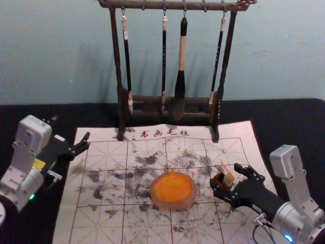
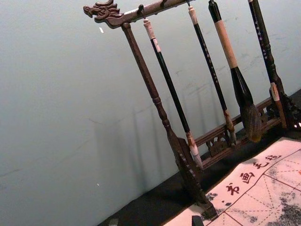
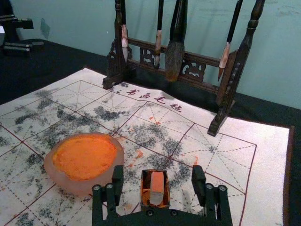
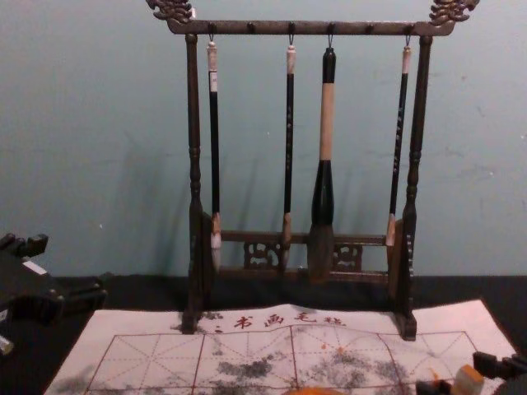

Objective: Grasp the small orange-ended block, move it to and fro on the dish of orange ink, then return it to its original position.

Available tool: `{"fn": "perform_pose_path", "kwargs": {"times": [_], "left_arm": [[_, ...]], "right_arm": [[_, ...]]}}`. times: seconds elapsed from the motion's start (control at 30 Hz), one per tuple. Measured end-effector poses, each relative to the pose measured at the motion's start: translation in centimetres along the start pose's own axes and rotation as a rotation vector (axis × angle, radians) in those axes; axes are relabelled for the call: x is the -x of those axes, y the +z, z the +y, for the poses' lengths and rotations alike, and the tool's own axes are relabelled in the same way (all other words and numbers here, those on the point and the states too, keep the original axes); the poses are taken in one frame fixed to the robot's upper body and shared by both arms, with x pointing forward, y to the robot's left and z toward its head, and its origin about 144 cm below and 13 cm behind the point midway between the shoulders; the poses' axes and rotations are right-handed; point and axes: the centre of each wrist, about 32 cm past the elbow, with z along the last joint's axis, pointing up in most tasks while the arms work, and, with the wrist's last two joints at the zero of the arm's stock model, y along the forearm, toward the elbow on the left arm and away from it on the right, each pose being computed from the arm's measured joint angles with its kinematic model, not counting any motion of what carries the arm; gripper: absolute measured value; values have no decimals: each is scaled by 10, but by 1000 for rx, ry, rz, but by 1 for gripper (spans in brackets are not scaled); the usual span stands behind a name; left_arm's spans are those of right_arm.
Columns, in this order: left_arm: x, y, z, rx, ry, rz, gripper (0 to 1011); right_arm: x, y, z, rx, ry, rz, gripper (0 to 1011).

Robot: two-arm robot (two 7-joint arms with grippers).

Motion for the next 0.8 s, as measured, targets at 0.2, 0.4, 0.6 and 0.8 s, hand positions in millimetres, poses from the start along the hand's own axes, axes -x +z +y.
{"fn": "perform_pose_path", "kwargs": {"times": [0.2,0.4,0.6,0.8], "left_arm": [[0,0,0,0,0,0,1010],[0,0,0,0,0,0,1010],[0,0,0,0,0,0,1010],[0,0,0,0,0,0,1010]], "right_arm": [[0,0,0,0,1,1,706],[0,0,0,0,1,1,482],[0,0,0,0,1,2,321],[0,0,0,-1,1,2,126]]}}
